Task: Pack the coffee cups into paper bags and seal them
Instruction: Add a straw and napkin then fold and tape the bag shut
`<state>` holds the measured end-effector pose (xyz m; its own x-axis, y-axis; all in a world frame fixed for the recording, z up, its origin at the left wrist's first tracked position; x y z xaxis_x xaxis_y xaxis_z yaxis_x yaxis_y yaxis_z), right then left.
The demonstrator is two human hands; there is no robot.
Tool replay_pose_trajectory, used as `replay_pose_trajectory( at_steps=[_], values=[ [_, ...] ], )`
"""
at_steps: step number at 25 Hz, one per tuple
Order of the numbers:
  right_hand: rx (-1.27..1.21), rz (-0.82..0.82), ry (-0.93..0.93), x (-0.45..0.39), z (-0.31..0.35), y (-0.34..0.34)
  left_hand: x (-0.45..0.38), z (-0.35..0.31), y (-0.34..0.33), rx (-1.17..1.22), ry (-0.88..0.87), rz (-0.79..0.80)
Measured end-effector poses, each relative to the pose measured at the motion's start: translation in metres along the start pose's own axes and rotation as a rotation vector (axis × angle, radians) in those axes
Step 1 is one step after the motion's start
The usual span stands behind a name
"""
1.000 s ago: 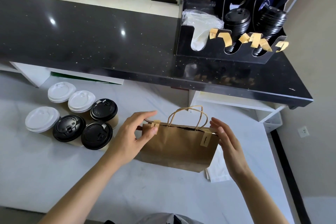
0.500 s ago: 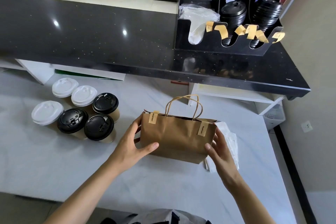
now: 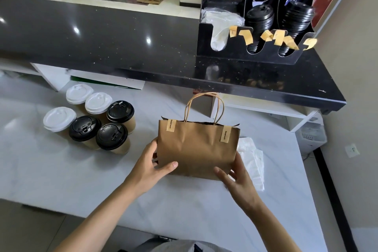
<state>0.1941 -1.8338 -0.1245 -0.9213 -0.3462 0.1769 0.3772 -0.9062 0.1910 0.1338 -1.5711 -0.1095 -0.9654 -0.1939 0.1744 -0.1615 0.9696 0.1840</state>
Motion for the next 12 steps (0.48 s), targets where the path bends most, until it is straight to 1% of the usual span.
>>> replay_pose_trajectory(
  at_steps=[3, 8, 12],
  values=[
    [0.008, -0.055, 0.031, -0.005, 0.008, 0.002, 0.008, -0.008, -0.001, 0.008, -0.010, -0.049],
    [0.201, -0.140, 0.083, -0.009, 0.027, 0.004, 0.026, -0.029, -0.005, -0.034, -0.052, -0.105],
    [0.272, -0.162, 0.152, -0.012, 0.048, -0.002, 0.044, -0.040, 0.003, -0.037, -0.106, -0.175]
  ],
)
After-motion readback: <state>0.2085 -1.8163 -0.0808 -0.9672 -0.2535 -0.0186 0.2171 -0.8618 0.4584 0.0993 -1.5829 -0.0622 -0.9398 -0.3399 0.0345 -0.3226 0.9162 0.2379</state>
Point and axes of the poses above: each hand's wrist, its own x-axis away from the middle knuckle, its own y-axis out of the back of the hand, z = x × y, the point moved 5 cm from there along -x, towards the middle knuckle, and after that the axes turned 1 degree about -z, right-handed, at the moved point
